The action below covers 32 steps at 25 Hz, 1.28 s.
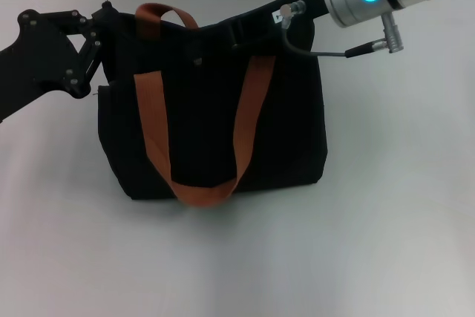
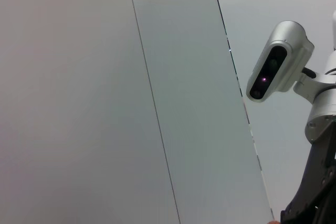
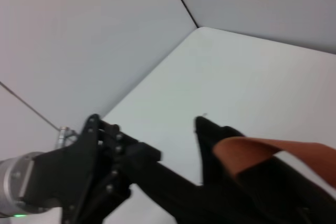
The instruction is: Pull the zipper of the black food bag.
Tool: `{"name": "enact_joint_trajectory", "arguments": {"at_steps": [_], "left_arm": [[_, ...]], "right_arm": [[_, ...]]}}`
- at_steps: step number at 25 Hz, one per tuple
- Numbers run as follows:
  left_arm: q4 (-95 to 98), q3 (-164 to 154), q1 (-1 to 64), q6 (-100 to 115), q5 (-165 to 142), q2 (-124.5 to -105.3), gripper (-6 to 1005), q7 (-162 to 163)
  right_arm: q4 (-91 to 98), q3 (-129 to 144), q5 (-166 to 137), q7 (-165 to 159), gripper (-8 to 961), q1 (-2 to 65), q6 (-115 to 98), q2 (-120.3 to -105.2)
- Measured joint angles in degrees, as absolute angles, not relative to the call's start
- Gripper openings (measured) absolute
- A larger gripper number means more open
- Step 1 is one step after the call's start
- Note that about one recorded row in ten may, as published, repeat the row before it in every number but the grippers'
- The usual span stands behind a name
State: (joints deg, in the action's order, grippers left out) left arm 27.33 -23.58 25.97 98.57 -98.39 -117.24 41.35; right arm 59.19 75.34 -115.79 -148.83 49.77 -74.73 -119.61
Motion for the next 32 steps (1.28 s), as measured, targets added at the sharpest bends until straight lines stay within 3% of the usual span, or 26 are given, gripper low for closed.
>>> {"name": "enact_joint_trajectory", "arguments": {"at_steps": [32], "left_arm": [[27.24,-23.47,25.93,98.81,-98.25,-117.37,48,41.40]], "right_arm": [[56.36,76.55,-110.56,-148.63,358,50.74,-73.37,-119.53]]}}
